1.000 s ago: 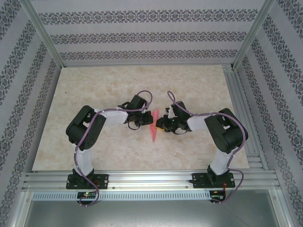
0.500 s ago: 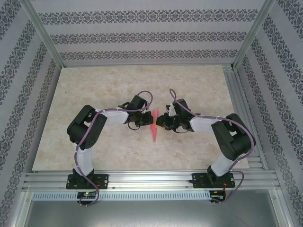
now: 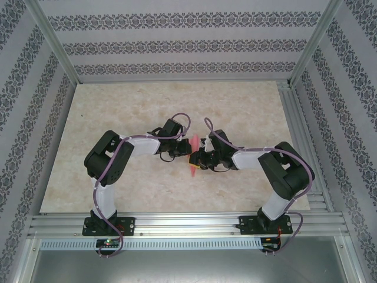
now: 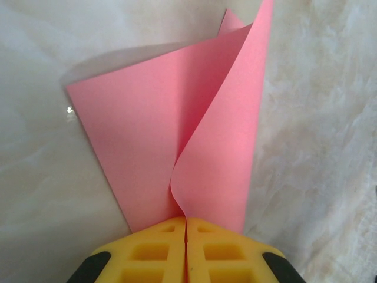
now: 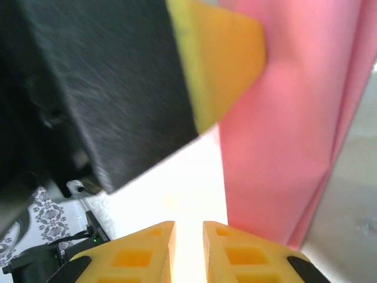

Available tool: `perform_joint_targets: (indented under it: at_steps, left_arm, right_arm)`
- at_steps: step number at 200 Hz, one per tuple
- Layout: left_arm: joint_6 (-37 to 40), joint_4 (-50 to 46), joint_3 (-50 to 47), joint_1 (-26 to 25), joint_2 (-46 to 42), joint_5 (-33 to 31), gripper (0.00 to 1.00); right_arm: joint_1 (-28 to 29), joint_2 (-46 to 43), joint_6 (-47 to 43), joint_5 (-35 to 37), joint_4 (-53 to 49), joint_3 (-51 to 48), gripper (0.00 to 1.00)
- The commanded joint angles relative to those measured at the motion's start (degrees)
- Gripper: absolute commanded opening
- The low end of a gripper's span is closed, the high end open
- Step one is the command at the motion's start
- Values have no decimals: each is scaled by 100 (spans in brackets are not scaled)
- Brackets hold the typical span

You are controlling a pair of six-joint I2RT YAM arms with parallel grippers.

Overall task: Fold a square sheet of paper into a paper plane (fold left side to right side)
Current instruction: Fold the wing for the fifth time at the center of the table.

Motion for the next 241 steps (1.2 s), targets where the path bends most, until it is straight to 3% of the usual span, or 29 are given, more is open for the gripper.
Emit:
perform_joint_targets:
  at_steps: [1,241]
  left_arm:
    - [63,-56,-54,48,232,-60,10]
    - [53,-92,-47,48,269,-129,8]
  right_arm:
    - [71,-51,165,44,299,-169,20]
    - [330,243,127,498,26,-104,21]
